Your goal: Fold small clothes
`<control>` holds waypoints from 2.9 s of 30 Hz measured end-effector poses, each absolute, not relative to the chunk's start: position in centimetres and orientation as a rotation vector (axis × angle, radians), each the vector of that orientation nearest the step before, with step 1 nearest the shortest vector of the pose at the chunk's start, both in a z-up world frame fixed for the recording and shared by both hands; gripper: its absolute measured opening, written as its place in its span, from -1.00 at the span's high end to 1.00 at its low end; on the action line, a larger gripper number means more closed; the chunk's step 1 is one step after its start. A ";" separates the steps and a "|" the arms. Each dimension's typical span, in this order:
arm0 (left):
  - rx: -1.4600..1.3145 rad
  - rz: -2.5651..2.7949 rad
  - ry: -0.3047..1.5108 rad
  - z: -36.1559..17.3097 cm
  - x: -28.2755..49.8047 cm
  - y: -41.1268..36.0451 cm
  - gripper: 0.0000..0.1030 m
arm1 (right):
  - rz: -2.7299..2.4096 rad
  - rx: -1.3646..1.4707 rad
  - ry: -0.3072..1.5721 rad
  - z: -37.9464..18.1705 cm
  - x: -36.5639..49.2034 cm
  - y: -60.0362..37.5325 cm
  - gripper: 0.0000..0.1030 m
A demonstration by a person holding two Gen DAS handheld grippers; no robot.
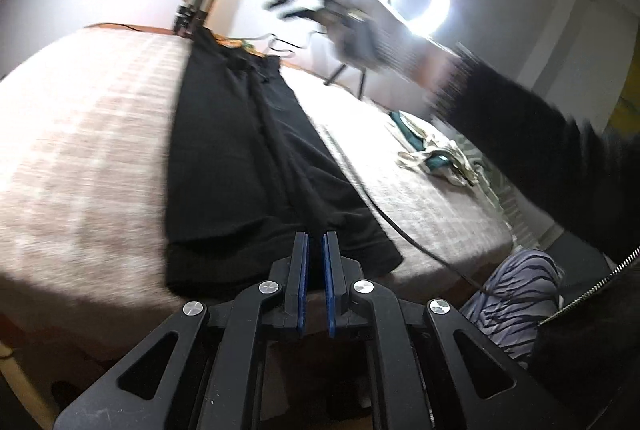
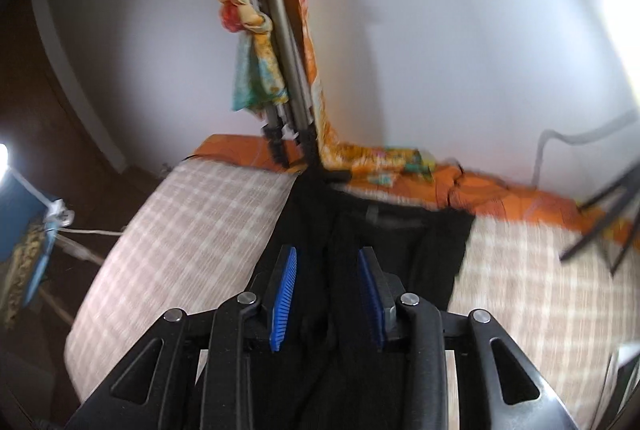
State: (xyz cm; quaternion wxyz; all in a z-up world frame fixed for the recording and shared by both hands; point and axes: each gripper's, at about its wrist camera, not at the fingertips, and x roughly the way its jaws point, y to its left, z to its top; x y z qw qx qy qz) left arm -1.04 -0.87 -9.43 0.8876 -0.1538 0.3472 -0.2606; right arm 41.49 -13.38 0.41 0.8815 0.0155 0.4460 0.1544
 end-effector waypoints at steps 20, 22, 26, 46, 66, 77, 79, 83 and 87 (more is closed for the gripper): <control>-0.218 -0.352 0.846 -12.7 0.9 1.8 0.21 | 0.492 -0.024 1.056 -2.3 24.8 -13.9 0.36; -0.187 -0.360 0.839 -12.6 1.0 1.5 0.24 | 0.507 -0.009 1.068 -2.4 26.1 -13.0 0.36; -0.161 -0.379 0.839 -12.5 1.1 1.4 0.26 | 0.496 0.028 1.111 -2.8 30.1 -10.9 0.35; -0.097 -0.406 0.812 -12.2 1.8 0.0 0.34 | 0.278 0.007 1.192 -9.1 47.1 -3.8 0.23; -0.154 -0.353 0.772 -11.8 1.4 3.4 0.93 | 0.278 -0.084 1.114 -9.6 49.2 0.0 1.00; -0.175 -0.334 0.806 -11.8 1.1 3.7 0.71 | 0.261 -0.070 1.150 -10.4 50.1 -0.9 0.30; -0.174 -0.335 0.792 -11.1 0.9 3.9 0.67 | 0.270 -0.013 1.107 -8.5 49.5 -2.5 0.30; -0.157 -0.374 0.755 -8.9 0.5 4.0 0.67 | 0.276 0.039 1.029 -3.5 47.1 -6.0 0.32; -0.136 -0.427 0.755 -7.2 1.1 4.4 0.38 | 0.294 0.052 0.969 0.2 42.2 -9.4 0.31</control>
